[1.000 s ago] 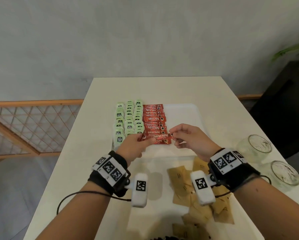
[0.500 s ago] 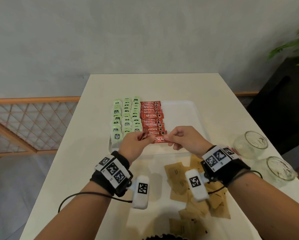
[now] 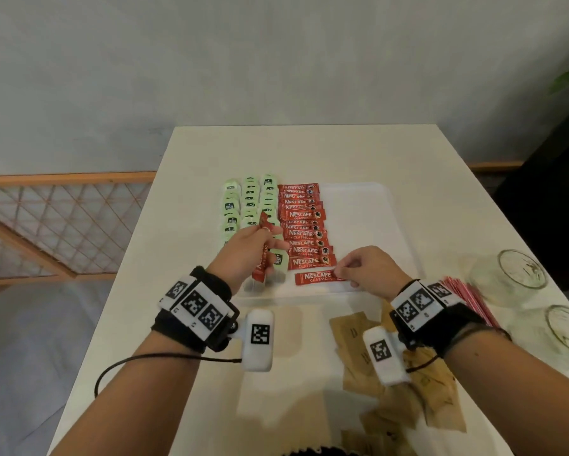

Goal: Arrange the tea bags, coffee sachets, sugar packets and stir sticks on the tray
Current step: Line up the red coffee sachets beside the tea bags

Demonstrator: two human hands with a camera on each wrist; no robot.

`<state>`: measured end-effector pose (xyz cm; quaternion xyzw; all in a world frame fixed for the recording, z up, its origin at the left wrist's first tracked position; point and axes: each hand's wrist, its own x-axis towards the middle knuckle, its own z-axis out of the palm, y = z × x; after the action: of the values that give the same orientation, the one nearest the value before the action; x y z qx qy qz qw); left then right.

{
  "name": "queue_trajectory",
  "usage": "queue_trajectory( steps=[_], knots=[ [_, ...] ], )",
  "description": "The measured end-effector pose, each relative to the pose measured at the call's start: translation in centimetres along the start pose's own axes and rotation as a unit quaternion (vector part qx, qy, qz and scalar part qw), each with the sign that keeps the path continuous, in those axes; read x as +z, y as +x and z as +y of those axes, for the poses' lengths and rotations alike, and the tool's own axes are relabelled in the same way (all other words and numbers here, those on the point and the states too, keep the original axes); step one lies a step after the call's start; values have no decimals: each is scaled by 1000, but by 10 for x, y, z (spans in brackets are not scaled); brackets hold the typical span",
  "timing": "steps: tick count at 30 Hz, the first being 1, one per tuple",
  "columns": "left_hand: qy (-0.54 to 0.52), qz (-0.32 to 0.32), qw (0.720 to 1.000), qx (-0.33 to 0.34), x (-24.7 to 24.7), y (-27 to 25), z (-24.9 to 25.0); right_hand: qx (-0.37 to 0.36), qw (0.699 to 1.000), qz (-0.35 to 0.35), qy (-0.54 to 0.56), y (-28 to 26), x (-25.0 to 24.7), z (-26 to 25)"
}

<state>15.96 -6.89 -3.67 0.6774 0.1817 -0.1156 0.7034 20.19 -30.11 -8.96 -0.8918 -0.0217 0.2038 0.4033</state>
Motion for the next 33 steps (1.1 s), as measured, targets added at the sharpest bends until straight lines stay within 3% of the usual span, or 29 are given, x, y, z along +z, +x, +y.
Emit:
queue_trajectory(
  steps=[13,19,23,27,33],
  knots=[
    [30,-12,999,20,-10,5,-12,44,998,38,1,20,11,-11],
    [82,-60,994,43,0,-6,-18,-13,995,85,40,13,7,-14],
    [104,-84,990,45,12,-10,-21,-73,980,9,186,-13,2,-40],
    [125,-117,984,56,26,-15,-22,-103,971,-72,205,-26,6,-48],
    [100,-106,988,50,21,-23,-19,-107,963,-30,243,-34,-3,-38]
  ],
)
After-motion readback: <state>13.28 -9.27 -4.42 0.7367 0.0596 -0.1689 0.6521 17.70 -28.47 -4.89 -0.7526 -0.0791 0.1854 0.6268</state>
